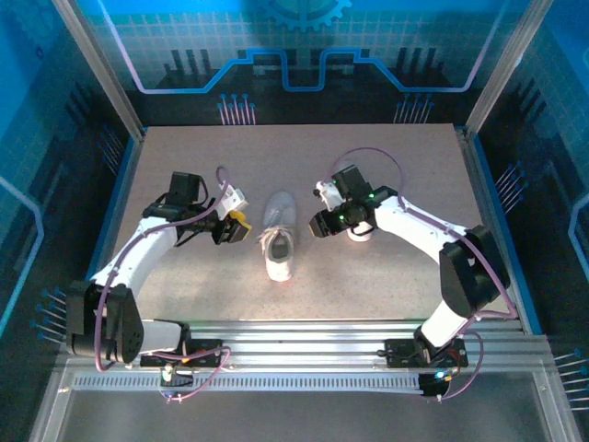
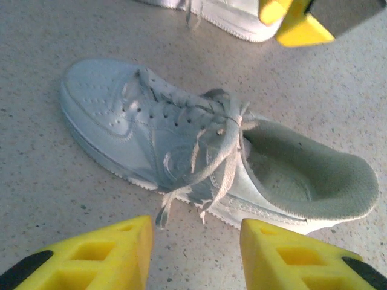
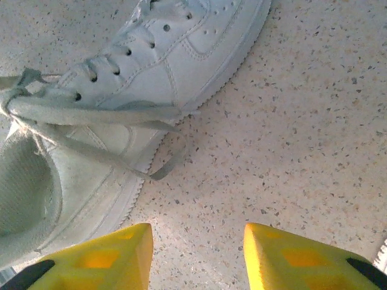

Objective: Tie the shoes

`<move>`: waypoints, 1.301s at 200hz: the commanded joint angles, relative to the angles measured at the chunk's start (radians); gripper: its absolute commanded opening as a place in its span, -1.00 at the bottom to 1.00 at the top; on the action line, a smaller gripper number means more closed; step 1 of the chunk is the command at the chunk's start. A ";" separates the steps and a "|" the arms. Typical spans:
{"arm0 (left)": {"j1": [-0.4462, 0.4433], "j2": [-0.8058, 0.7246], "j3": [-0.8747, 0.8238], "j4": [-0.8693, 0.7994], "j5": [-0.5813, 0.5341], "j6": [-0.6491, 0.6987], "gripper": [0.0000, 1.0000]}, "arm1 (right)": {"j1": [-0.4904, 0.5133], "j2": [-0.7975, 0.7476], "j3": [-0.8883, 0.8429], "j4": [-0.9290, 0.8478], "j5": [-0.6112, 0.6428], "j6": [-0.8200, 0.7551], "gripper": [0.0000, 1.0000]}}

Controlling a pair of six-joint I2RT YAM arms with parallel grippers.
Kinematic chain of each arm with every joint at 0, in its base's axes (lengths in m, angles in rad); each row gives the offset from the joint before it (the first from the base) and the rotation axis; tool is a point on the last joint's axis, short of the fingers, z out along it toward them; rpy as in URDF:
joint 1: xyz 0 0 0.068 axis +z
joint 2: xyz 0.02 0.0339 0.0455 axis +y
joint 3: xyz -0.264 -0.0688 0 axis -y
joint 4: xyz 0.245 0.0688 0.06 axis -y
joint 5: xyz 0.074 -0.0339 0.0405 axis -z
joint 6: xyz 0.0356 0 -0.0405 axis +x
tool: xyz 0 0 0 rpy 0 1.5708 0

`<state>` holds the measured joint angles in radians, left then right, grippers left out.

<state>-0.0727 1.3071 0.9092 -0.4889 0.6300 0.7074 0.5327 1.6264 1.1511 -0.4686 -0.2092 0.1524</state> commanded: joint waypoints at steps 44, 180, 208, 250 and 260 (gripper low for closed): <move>0.140 -0.139 -0.104 0.348 -0.063 -0.395 0.99 | -0.149 -0.412 -0.221 0.230 0.186 -0.093 0.20; 0.180 -0.250 -0.603 0.948 -0.501 -0.691 0.99 | -0.544 -0.607 -0.916 1.061 0.340 -0.138 0.99; 0.180 -0.171 -0.642 1.119 -0.471 -0.687 0.99 | -0.550 -0.492 -0.971 1.298 0.246 -0.120 0.99; 0.155 0.013 -0.620 1.355 -0.435 -0.694 0.99 | -0.545 -0.325 -0.941 1.477 0.147 -0.123 0.99; 0.142 0.056 -0.597 1.369 -0.466 -0.707 0.99 | -0.546 -0.252 -0.928 1.546 0.163 -0.106 0.99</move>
<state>0.0937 1.2881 0.2787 0.7105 0.1761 0.0238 -0.0040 1.2617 0.1932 0.8314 -0.0093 0.0208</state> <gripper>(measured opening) 0.995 0.995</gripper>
